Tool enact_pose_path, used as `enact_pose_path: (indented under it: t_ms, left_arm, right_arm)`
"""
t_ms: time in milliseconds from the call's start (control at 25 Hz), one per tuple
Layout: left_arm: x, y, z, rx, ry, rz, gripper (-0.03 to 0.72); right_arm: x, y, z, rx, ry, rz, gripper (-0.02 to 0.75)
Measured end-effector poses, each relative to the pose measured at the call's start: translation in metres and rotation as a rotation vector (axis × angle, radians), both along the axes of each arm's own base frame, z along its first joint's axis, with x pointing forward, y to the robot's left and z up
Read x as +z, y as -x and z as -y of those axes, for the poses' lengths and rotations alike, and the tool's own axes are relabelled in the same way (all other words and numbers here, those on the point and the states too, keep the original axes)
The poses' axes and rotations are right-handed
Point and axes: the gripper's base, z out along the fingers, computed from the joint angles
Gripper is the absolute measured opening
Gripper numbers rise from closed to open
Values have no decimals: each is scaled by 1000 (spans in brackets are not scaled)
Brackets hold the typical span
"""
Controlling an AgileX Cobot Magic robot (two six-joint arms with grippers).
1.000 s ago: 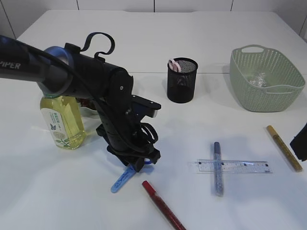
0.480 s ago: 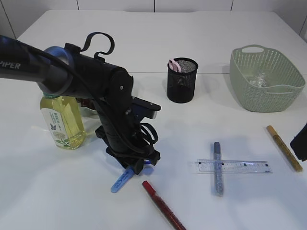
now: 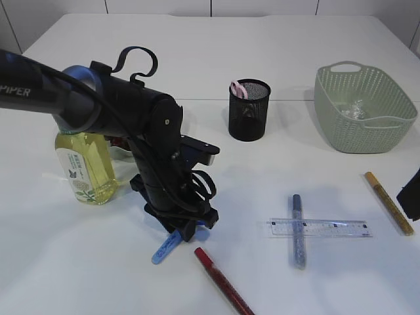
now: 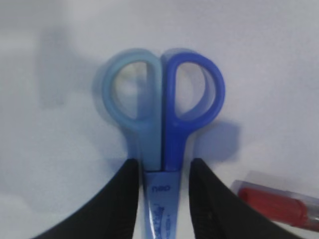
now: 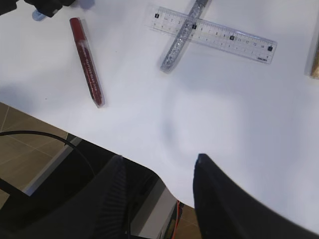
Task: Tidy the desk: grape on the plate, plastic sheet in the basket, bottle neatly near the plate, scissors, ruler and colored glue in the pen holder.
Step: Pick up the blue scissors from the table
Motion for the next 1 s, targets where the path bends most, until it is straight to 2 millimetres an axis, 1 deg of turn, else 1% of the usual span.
enact_pose_path:
  t_ms: [280,480,760,1000]
  left_arm:
    - [0,0,0,0,0,0,255]
    - [0,0,0,0,-1,-1,214]
    - [0,1,0,-1,-5,-7,174]
    - [0,1,0,-1,-5,-8,169]
  right_arm:
    - [0,0,0,0,0,0,364]
    - [0,0,0,0,0,0,364]
    - [0,0,0,0,0,0,364]
    - [0,0,0,0,0,0,364]
